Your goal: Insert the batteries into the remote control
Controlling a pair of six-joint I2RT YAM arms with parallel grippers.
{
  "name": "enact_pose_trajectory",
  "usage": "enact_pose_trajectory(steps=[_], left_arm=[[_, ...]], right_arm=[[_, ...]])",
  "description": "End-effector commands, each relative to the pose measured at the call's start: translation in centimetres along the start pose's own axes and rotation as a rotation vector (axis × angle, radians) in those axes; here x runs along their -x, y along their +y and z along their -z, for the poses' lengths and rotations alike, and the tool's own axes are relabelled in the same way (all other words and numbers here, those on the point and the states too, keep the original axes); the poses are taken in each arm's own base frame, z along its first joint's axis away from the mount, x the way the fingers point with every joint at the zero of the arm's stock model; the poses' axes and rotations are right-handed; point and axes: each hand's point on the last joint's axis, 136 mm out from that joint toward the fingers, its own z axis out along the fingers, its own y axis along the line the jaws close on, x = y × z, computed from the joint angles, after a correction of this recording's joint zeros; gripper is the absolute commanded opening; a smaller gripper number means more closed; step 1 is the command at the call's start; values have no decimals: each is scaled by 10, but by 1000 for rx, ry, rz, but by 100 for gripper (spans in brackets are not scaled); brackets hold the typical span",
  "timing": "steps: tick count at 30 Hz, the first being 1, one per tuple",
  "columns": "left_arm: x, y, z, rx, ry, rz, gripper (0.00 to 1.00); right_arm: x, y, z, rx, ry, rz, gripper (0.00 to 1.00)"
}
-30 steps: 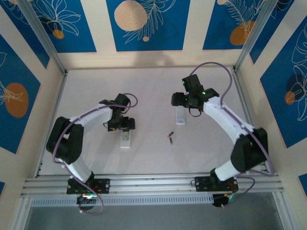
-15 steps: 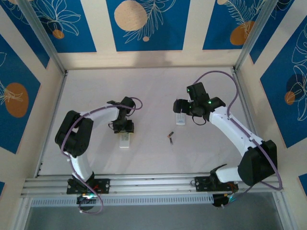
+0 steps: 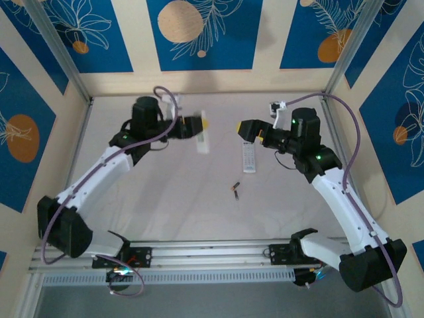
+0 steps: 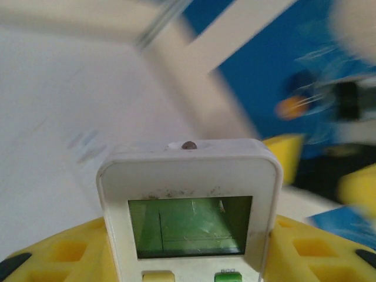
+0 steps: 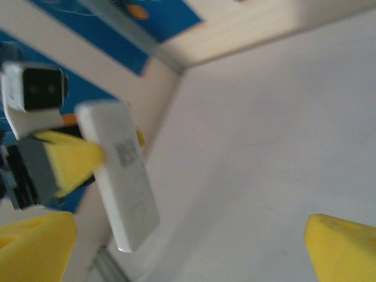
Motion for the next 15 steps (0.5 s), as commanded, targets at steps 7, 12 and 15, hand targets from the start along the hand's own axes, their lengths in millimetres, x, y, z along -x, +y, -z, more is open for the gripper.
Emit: enact_pose_trajectory(steps=[7, 12, 15], left_arm=[[66, -129, 26, -616, -141, -65, 24], [65, -139, 23, -650, -140, -66, 24], [66, -139, 20, -648, -141, -61, 24]], right_arm=[[12, 98, 6, 480, 42, 122, 100], [12, 118, -7, 559, 86, 127, 100], [10, 125, -16, 583, 112, 127, 99]])
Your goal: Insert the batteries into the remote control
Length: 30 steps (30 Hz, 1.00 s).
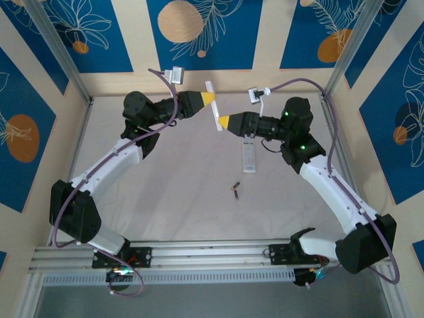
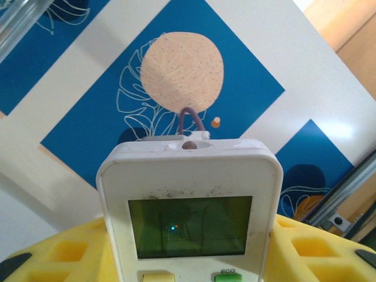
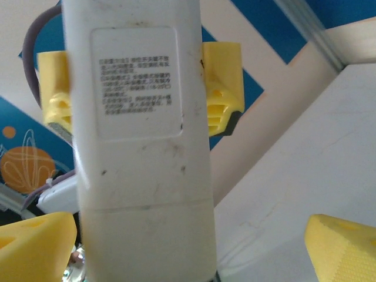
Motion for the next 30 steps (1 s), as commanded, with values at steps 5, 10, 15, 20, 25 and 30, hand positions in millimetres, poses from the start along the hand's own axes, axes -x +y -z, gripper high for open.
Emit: enact_pose_trajectory(steps=[5, 10, 15, 20, 25, 30], left_arm=[[11, -37, -8, -115, -9, -78, 24], [8, -30, -10, -111, -11, -63, 24], [6, -17, -10, -77, -18, -48, 30], [-7, 3, 2, 113, 10, -64, 84], [-18, 39, 47, 519, -18, -25, 89], [-37, 64, 57, 620, 39, 156, 89]], right_arm=[[10, 30, -15, 107, 34, 49, 79], [11, 33, -18, 113, 42, 52, 55], [8, 31, -17, 100, 48, 50, 38], [5, 8, -7, -93, 22, 110, 34], [-13, -69, 16, -570, 101, 319, 35], [-26, -97, 15, -696, 218, 408, 35]])
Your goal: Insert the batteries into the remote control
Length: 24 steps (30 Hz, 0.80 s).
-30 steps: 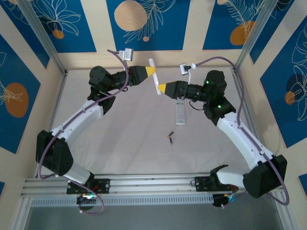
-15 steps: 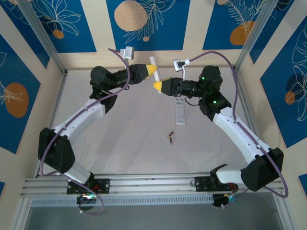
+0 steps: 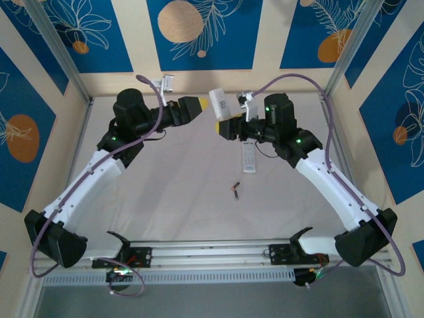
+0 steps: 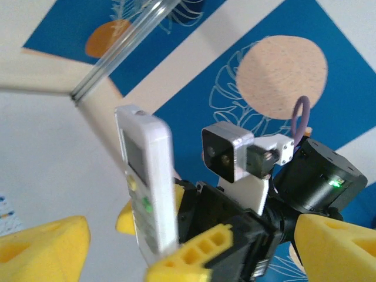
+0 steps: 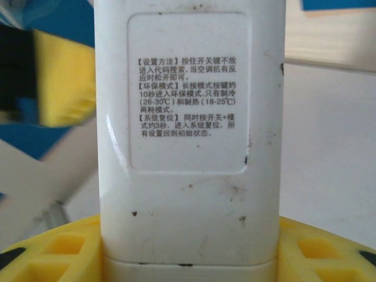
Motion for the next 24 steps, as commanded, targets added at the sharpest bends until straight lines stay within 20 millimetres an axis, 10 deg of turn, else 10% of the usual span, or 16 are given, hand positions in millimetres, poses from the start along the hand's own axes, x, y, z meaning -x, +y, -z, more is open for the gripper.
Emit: enact_pose_trajectory(steps=[1, 5, 17, 24], left_arm=[[-25, 50, -4, 180, 91, 125, 90], [-28, 69, -13, 215, 94, 167, 85], [-38, 67, -37, 24, 113, 238, 14], [-26, 63, -35, -18, 54, 198, 6]], right_arm=[[-16, -20, -4, -166, 94, 186, 35], [-17, -2, -13, -138, 97, 276, 36], [-40, 12, -38, -87, 185, 291, 40], [8, 25, 0, -101, 31, 131, 92]])
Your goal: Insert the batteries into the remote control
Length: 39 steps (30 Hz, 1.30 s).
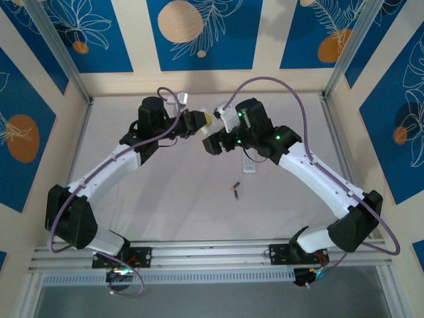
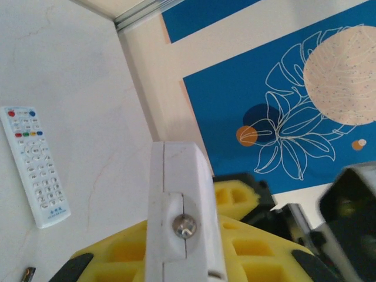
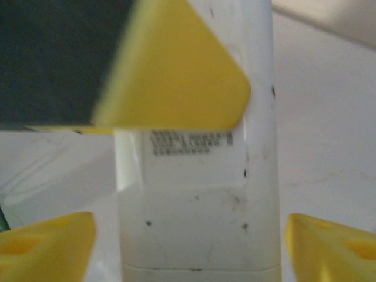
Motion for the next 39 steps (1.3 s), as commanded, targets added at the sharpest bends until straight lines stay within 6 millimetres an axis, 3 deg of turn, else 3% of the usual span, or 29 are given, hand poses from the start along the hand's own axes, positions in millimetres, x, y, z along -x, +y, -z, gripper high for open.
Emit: enact_pose_trajectory(steps=[1, 4, 6, 8, 10, 16, 21, 27, 29, 32, 39], left_arm=[[15, -30, 7, -106, -51, -70, 6], [21, -41, 9, -157, -83, -98, 4], [25, -54, 13, -226, -116, -140, 2], [27, -66, 17, -291, -145, -192, 1], [28, -71, 18, -317, -161, -248, 0], [33, -68, 14, -344, -197, -300, 0], [35, -77, 14, -421, -201, -300, 0], [32, -70, 12, -411, -188, -281, 0], [33, -67, 14, -405, -194, -266, 0], [38, -64, 21, -411, -214, -256, 0], [50, -50, 45, -364, -250, -252, 0]], right_arm=[[45, 3, 53, 11, -182, -130, 96], [45, -19, 79, 16, -284, -388, 99], [33, -35, 81, 66, -326, -621, 97], [24, -38, 80, 149, -360, -788, 94], [22, -31, 77, 199, -374, -850, 93], [29, -10, 64, 298, -368, -886, 89], [37, -6, 52, 357, -364, -889, 68], [43, -13, 43, 356, -376, -889, 41], [39, -15, 38, 347, -354, -888, 28], [28, -19, 35, 325, -325, -892, 17], [-14, -28, 42, 305, -289, -918, 16]])
